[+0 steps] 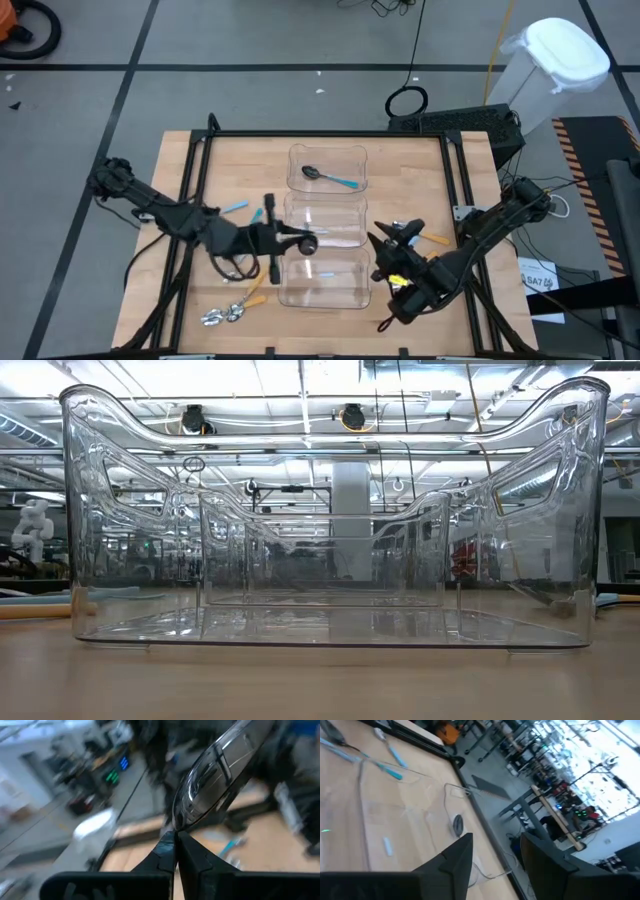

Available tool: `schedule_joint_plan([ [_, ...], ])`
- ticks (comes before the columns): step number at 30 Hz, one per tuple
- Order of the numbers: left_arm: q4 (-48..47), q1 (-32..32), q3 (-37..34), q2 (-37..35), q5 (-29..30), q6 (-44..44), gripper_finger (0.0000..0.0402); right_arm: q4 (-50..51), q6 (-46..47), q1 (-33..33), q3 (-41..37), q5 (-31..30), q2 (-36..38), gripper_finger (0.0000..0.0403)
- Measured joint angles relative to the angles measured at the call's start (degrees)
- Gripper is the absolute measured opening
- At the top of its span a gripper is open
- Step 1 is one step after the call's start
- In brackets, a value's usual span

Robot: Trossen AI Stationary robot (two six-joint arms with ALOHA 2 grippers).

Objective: Sort silverware by color (type)
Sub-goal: Put the dark blue spoon into the top transparent bin

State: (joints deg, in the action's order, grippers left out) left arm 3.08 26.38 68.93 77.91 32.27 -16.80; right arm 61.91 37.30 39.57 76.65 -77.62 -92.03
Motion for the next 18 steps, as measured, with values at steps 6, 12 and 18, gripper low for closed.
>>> schedule_joint_plan([
  [6,9.33,-4.56,-0.04,5.5,-7.44,-1.03,0.0008,-4.35,2.98,-0.09,-3.82,-6.7,0.0,0.016],
  [12,27.22,-5.84,-0.04,12.82,-9.5,-1.96,0.0008,-12.48,0.63,-0.22,-4.27,-9.16,0.0,0.0161],
  [18,40.23,-5.64,-0.04,17.26,-9.83,-2.57,0.0008,-24.88,-11.73,0.19,-4.27,-10.64,0.0,0.0178],
])
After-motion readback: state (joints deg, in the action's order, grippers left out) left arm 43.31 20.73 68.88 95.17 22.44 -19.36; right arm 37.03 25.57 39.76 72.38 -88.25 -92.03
